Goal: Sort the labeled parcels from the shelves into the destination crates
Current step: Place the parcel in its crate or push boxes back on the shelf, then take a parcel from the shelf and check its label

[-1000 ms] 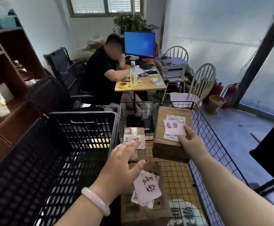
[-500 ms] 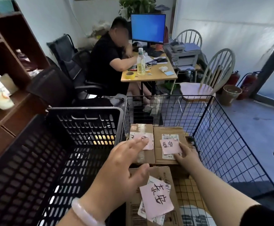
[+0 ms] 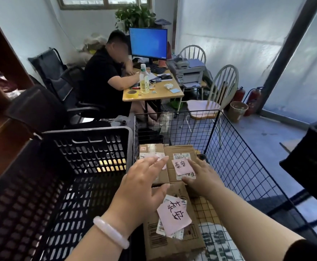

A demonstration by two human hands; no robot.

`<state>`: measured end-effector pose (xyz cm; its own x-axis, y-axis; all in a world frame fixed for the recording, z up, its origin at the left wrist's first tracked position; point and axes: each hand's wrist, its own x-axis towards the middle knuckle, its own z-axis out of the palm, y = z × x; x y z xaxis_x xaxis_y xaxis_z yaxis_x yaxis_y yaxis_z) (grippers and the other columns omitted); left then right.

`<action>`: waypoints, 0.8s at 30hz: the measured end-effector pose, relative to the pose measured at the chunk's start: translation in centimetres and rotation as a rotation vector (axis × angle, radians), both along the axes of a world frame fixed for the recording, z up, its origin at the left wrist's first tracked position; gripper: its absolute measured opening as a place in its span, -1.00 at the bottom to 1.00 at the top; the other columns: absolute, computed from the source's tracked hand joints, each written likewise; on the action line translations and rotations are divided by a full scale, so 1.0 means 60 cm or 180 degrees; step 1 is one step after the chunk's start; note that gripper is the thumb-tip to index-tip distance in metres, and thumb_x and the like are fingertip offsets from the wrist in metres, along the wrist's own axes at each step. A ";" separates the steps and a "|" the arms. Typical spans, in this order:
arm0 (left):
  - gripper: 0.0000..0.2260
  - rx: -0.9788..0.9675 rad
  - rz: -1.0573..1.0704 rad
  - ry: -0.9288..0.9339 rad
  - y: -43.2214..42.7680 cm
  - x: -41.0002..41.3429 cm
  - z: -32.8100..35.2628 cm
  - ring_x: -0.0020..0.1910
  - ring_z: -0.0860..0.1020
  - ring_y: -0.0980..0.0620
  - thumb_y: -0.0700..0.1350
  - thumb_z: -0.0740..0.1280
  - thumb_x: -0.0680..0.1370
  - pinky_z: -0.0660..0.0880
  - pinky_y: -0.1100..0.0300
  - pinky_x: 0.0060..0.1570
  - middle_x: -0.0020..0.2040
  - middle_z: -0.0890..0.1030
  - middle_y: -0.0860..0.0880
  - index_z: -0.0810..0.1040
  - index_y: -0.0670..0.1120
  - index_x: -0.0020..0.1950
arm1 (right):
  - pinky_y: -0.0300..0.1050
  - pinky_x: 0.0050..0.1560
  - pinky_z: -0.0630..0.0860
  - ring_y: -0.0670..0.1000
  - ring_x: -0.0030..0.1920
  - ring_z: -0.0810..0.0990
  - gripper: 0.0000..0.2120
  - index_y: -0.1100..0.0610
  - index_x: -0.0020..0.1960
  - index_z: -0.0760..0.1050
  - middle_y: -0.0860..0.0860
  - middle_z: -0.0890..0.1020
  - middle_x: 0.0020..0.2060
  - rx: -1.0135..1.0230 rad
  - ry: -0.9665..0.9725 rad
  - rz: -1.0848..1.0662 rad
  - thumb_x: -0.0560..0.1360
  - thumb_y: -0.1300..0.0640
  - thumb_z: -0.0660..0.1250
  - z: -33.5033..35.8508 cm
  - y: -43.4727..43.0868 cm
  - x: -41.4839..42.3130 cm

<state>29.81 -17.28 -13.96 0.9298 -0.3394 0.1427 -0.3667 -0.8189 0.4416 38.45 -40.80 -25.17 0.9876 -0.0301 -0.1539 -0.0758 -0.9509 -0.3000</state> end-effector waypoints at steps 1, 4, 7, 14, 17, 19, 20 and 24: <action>-0.41 0.0079 -0.0024 0.0022 0.001 -0.005 0.001 0.55 0.00 0.14 0.19 0.21 0.61 0.06 0.03 0.55 0.57 0.15 0.15 0.00 0.28 0.57 | 0.10 0.50 -0.06 0.04 0.56 -0.04 -0.22 -0.21 0.56 -0.08 -0.09 0.01 0.58 -0.0133 -0.0118 0.0064 0.47 -0.38 0.18 0.022 0.003 -0.018; -0.38 0.0376 -0.0186 -0.0013 0.003 -0.024 0.004 0.58 -0.06 0.09 0.24 0.17 0.61 -0.04 0.02 0.54 0.61 0.06 0.10 -0.06 0.27 0.59 | 0.08 0.53 -0.12 0.02 0.57 -0.10 -0.25 -0.19 0.56 -0.09 -0.09 0.01 0.57 -0.0328 -0.0418 0.0086 0.49 -0.39 0.11 0.094 0.020 -0.091; -0.36 0.0544 -0.0407 -0.0099 0.000 -0.053 0.011 0.60 -0.11 0.02 0.27 0.16 0.60 -0.09 -0.03 0.53 0.62 -0.01 0.07 -0.11 0.27 0.58 | 0.06 0.53 -0.16 -0.04 0.56 -0.14 -0.22 -0.22 0.55 -0.08 -0.14 0.02 0.57 -0.0205 -0.0669 -0.0172 0.45 -0.41 0.14 0.156 0.044 -0.198; -0.32 0.0265 -0.1286 -0.0458 -0.020 -0.180 0.025 0.60 -0.18 0.01 0.23 0.17 0.60 -0.25 -0.04 0.53 0.62 -0.11 0.11 -0.22 0.30 0.55 | -0.03 0.53 -0.18 -0.09 0.55 -0.19 -0.18 -0.23 0.56 -0.13 -0.15 -0.04 0.57 -0.0461 -0.1098 -0.0936 0.44 -0.44 0.14 0.215 0.090 -0.500; -0.31 0.0077 -0.1716 -0.0701 -0.045 -0.264 0.025 0.60 -0.18 0.03 0.25 0.17 0.60 -0.23 -0.02 0.55 0.63 -0.12 0.10 -0.25 0.30 0.55 | -0.02 0.54 -0.15 -0.04 0.56 -0.14 -0.14 -0.21 0.56 -0.16 -0.12 -0.05 0.58 -0.0721 -0.1174 -0.1334 0.41 -0.46 0.12 0.225 0.112 -0.631; -0.30 -0.0043 -0.2006 -0.0817 -0.065 -0.324 0.027 0.59 -0.17 0.03 0.26 0.17 0.59 -0.21 0.00 0.56 0.63 -0.10 0.09 -0.21 0.29 0.57 | -0.03 0.52 -0.21 -0.05 0.55 -0.21 -0.08 -0.24 0.52 -0.33 -0.13 -0.13 0.57 -0.0817 -0.1125 -0.1625 0.39 -0.46 0.14 0.231 0.123 -0.721; -0.30 -0.0105 -0.2146 -0.0855 -0.078 -0.356 0.029 0.59 -0.16 0.03 0.27 0.17 0.58 -0.21 0.00 0.56 0.63 -0.08 0.09 -0.19 0.28 0.57 | -0.04 0.51 -0.27 -0.07 0.55 -0.25 -0.07 -0.26 0.46 -0.42 -0.13 -0.17 0.57 -0.0890 -0.1121 -0.1788 0.38 -0.45 0.14 0.235 0.127 -0.765; -0.27 -0.0405 -0.2814 -0.0985 -0.134 -0.497 0.044 0.59 -0.12 0.05 0.28 0.23 0.54 -0.20 0.07 0.51 0.63 -0.05 0.10 -0.14 0.29 0.58 | -0.04 0.45 -0.37 -0.11 0.51 -0.34 -0.09 -0.31 0.47 -0.39 -0.17 -0.22 0.56 -0.1149 -0.1140 -0.2563 0.37 -0.49 0.11 0.259 0.132 -0.942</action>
